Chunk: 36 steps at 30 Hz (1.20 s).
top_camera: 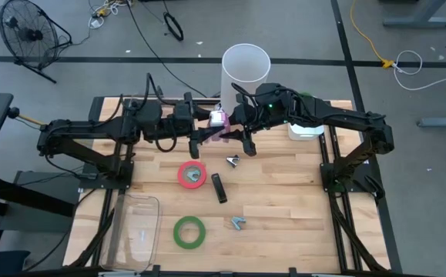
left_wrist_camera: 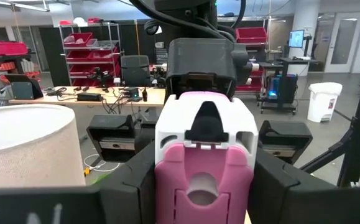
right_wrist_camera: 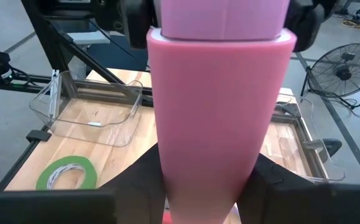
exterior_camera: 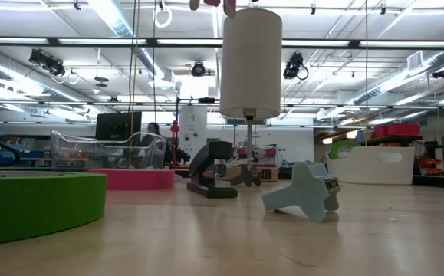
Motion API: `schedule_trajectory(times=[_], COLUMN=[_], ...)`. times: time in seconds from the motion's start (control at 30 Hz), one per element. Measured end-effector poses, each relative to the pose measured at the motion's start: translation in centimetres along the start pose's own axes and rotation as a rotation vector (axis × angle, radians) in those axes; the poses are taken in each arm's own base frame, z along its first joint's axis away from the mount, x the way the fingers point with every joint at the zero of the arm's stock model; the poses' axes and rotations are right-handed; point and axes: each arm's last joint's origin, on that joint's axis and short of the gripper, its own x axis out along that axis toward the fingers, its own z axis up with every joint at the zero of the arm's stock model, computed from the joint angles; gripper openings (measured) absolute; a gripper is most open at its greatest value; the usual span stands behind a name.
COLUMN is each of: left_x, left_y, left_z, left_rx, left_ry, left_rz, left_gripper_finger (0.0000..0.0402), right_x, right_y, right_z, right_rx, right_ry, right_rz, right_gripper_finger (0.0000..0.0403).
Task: Pick and place Stapler, Stapler remover, tape
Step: Put the pink stapler into the top transparent bin
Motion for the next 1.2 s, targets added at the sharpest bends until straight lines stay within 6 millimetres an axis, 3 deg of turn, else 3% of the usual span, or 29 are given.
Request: schedule_trajectory(times=[0.63,0.83,1.2], left_x=[0.0,-0.5,-3.0], left_y=[0.1,0.5,2.3], left_z=[-0.5,-0.5,-0.1], left_rx=[0.0,0.008,0.0], left_ry=[0.038,0.08,0.176], left_rz=[0.024,0.066,0.159], left_gripper_finger=[0.0175,0.0175,0.0175], right_x=[0.0,-1.2,-3.9], right_y=[0.0,0.2,0.0], right_z=[0.5,0.4,0.0], right_rx=[0.04,0.049,0.061], right_ry=[-0.053,-0.025,0.048], right_rz=[0.016,0.014,-0.018], right_gripper_finger=[0.028,0.0297,0.0289])
